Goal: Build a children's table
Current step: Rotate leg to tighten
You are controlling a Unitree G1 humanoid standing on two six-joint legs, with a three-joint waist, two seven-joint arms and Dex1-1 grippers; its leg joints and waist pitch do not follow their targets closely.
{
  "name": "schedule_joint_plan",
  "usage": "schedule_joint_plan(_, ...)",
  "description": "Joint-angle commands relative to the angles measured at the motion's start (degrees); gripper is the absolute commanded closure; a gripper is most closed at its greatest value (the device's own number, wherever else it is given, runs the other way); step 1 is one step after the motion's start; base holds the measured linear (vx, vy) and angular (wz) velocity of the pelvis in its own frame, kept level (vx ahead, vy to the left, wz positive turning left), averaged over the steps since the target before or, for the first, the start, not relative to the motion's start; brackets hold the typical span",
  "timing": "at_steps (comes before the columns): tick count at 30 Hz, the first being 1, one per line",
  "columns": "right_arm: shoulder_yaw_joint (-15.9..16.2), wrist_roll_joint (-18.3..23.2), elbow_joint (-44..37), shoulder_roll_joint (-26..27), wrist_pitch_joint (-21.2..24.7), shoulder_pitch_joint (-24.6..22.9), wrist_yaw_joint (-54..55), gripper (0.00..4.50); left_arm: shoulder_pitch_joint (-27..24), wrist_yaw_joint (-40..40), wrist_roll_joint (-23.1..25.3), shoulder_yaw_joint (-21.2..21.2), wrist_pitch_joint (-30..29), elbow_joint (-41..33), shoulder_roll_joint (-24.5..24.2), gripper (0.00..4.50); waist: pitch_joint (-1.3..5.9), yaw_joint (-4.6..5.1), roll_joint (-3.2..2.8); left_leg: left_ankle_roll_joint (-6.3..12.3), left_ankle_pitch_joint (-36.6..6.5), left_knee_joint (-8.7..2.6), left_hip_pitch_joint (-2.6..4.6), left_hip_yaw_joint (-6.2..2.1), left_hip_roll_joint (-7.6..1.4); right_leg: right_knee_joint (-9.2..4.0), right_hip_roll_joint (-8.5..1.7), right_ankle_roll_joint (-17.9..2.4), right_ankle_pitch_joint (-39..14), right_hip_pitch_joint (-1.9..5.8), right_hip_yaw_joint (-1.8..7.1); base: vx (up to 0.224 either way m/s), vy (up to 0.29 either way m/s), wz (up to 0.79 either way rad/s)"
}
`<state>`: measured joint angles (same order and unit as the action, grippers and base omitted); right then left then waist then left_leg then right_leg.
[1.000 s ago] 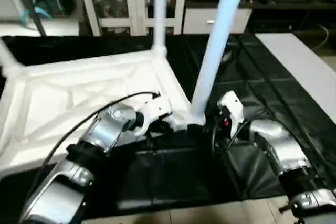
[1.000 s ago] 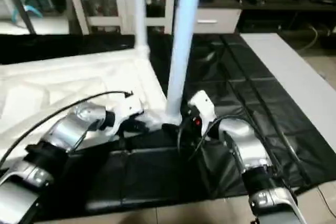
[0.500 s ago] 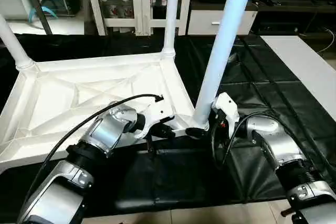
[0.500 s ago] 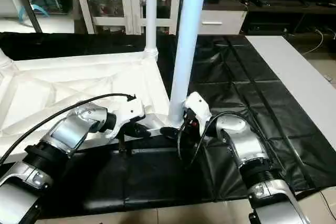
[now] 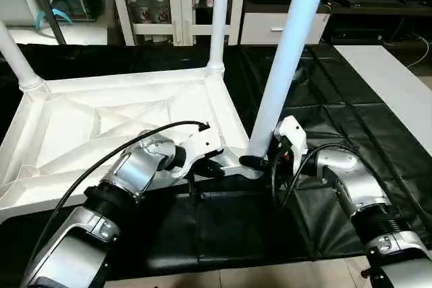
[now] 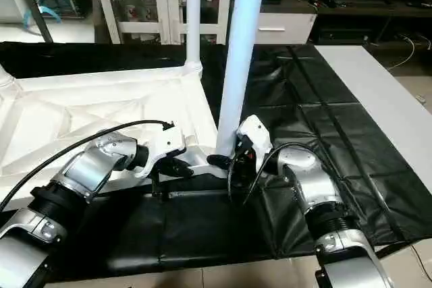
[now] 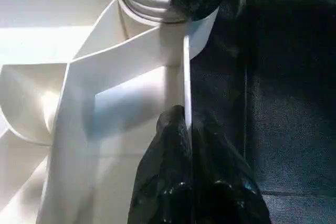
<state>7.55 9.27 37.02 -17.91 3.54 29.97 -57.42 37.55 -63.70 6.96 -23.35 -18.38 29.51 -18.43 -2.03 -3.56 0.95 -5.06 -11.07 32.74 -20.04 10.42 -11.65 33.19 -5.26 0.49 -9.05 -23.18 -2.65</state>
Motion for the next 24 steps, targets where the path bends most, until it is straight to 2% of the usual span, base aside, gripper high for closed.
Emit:
schedule_joint_plan(1,0.8,0.6,-1.4,1.4,0.4,-1.5,0.0,2.04,-1.9,-1.8,1.9,-4.0,-1.2,3.0,0.3,4.5,3.1,-0.03,-0.4,3.03,-12.5,-3.76,0.05,-0.02,-1.14,-2.85,-2.11,-16.0,-9.1,2.96,1.38,0.0,0.0,0.0)
schedule_joint_plan(8,2.0,-0.2,-3.2,2.5,0.1,-4.4,0.6,2.05,-2.8,-2.1,1.9,-4.2,-1.4,2.2,-0.2,4.5,2.96,0.15,-0.86,1.92,-15.4,-4.08,0.22,-0.12,-1.22,-3.33,-2.1,-14.8,-12.6,2.75,1.42,0.0,0.0,0.0)
schedule_joint_plan(13,0.9,-1.4,-2.3,3.3,0.0,-4.2,4.5,2.05,-2.3,0.1,1.7,-3.3,-1.7,3.4,1.5,4.5,2.93,0.29,-0.7,1.85,-16.1,-4.13,0.05,-0.15,-1.08,-3.68,-2.19,-13.4,-16.1,2.68,1.47,0.0,0.0,0.0)
schedule_joint_plan(14,0.1,-1.8,-1.4,4.0,0.0,-3.9,7.3,2.06,-1.8,1.5,1.3,-2.5,-1.9,4.2,2.5,4.5,2.91,0.28,-0.8,1.83,-16.5,-4.18,0.15,-0.17,-1.07,-3.85,-2.21,-12.9,-17.6,2.56,1.45,0.0,0.0,0.0)
schedule_joint_plan(15,-0.9,-2.3,-0.5,5.3,0.2,-3.6,11.7,2.06,-0.9,4.5,1.1,-1.0,-2.0,5.9,4.1,4.5,2.73,0.3,-0.61,1.62,-17.4,-4.23,0.28,-0.16,-1.01,-4.15,-2.25,-12.1,-20.5,2.29,1.42,0.0,0.0,0.0)
schedule_joint_plan(16,-1.8,-2.7,0.2,6.5,0.5,-3.3,15.4,2.06,-0.1,7.0,0.9,0.2,-2.2,7.4,5.3,4.5,2.64,0.45,-0.77,1.38,-18.1,-4.23,0.33,-0.1,-0.93,-4.37,-2.16,-11.7,-22.0,2.05,1.45,0.0,0.0,0.0)
schedule_joint_plan(18,-2.9,-2.6,0.9,8.1,1.7,-2.9,19.5,2.06,0.7,9.0,0.9,1.1,-1.9,9.0,6.3,4.5,2.75,0.6,-0.68,0.09,-19.6,-4.4,0.48,-0.48,-0.86,-4.76,-2.27,-9.7,-25.9,1.95,1.28,0.0,0.0,0.0)
schedule_joint_plan(20,-4.7,-2.9,2.7,10.9,3.0,-1.8,27.3,2.06,2.5,12.8,0.7,2.7,-1.7,11.9,8.0,4.5,2.61,0.89,-0.59,0.24,-20.9,-4.46,0.3,-0.54,-0.7,-5.08,-2.22,-8.4,-28.5,1.71,1.25,0.0,0.0,0.0)
schedule_joint_plan(21,-6.7,-2.9,4.9,13.6,3.7,-0.1,35.1,2.06,4.5,17.2,0.4,4.5,-1.4,15.0,9.8,4.5,2.59,0.95,-0.72,0.1,-21.2,-4.47,0.44,-0.56,-0.65,-5.25,-2.22,-8.0,-29.3,1.56,1.24,0.0,0.0,0.0)
schedule_joint_plan(22,-6.9,-2.9,5.2,13.8,3.7,0.1,36.0,2.06,4.7,17.8,0.3,4.7,-1.4,15.3,10.0,4.5,2.67,1.33,-0.82,-0.49,-21.8,-4.46,0.54,-0.69,-0.53,-5.31,-2.19,-7.7,-30.4,1.28,1.17,0.0,0.0,0.0)
schedule_joint_plan(23,-7.4,-2.9,5.9,14.6,3.8,0.6,38.3,2.07,5.3,19.1,0.3,5.2,-1.4,16.2,10.5,4.5,2.8,1.38,-0.73,-0.7,-21.6,-4.51,0.43,-0.86,-0.54,-5.34,-2.27,-7.4,-30.3,1.55,1.1,0.0,0.0,0.0)
schedule_joint_plan(24,-8.6,-2.4,7.6,16.5,4.1,2.0,42.9,2.07,6.5,22.1,0.6,5.8,-0.9,18.3,11.5,4.5,2.92,1.49,-0.47,-0.41,-20.9,-4.5,0.18,-0.85,-0.48,-5.16,-2.29,-7.5,-28.8,1.48,1.19,0.0,0.0,0.0)
